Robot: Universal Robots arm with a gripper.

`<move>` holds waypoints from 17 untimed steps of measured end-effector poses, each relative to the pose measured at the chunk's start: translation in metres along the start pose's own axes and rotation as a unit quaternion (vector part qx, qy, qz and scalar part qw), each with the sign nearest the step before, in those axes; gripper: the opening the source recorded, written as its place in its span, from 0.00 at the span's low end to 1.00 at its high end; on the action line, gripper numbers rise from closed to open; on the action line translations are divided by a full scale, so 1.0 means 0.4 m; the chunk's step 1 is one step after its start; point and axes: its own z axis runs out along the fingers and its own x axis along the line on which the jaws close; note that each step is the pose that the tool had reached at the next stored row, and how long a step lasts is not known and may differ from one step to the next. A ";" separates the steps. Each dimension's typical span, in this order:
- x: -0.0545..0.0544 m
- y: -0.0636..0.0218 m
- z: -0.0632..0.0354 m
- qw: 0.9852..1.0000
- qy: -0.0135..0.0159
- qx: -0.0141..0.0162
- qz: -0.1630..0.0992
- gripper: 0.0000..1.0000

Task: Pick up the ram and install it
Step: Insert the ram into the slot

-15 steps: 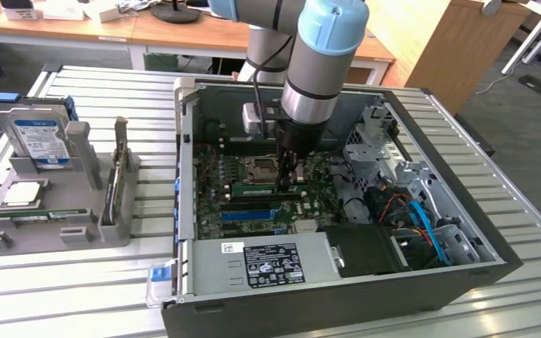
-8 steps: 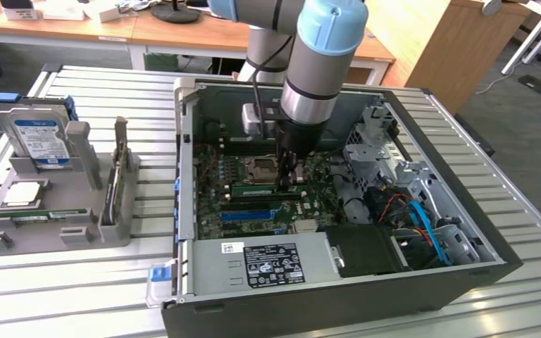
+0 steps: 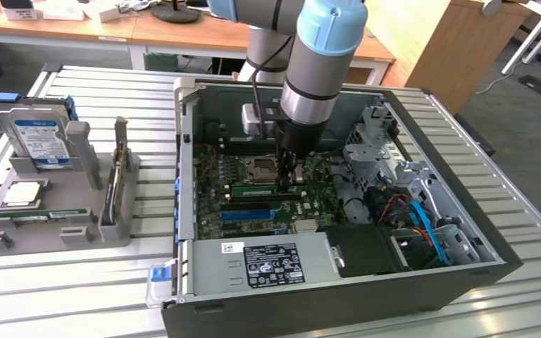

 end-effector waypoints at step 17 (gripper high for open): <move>0.000 0.000 0.000 1.000 0.000 0.000 0.000 0.12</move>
